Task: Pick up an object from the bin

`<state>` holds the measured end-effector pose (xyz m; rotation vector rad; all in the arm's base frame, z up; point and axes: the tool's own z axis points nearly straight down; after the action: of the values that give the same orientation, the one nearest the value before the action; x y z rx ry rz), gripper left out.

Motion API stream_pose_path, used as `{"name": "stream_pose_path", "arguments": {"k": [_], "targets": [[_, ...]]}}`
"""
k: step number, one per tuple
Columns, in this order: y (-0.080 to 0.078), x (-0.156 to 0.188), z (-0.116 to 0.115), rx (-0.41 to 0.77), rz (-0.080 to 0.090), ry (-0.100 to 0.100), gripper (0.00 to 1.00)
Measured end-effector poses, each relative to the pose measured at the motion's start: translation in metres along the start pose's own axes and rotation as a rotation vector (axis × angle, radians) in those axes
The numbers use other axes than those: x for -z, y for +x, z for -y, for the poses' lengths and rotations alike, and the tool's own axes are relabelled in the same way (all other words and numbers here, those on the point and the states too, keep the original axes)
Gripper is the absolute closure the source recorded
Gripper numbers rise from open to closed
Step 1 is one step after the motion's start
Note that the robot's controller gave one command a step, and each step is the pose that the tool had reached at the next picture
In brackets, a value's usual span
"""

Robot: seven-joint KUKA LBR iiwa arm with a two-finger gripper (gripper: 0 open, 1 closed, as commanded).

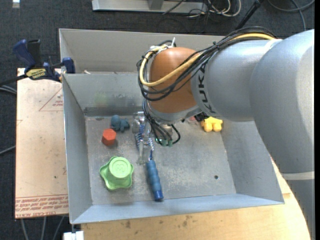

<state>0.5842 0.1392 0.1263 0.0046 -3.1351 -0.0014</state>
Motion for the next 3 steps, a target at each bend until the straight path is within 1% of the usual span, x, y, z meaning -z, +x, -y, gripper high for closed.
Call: {"name": "stream_pose_path", "arguments": {"k": [1,2,3], "targets": [[-0.062,-0.053,0.046,0.262,0.008,0.002,0.00],[0.007,0.012,0.047,0.389,0.009,0.001,0.00],[0.052,0.020,0.083,0.728,0.006,0.003,0.00]]}}
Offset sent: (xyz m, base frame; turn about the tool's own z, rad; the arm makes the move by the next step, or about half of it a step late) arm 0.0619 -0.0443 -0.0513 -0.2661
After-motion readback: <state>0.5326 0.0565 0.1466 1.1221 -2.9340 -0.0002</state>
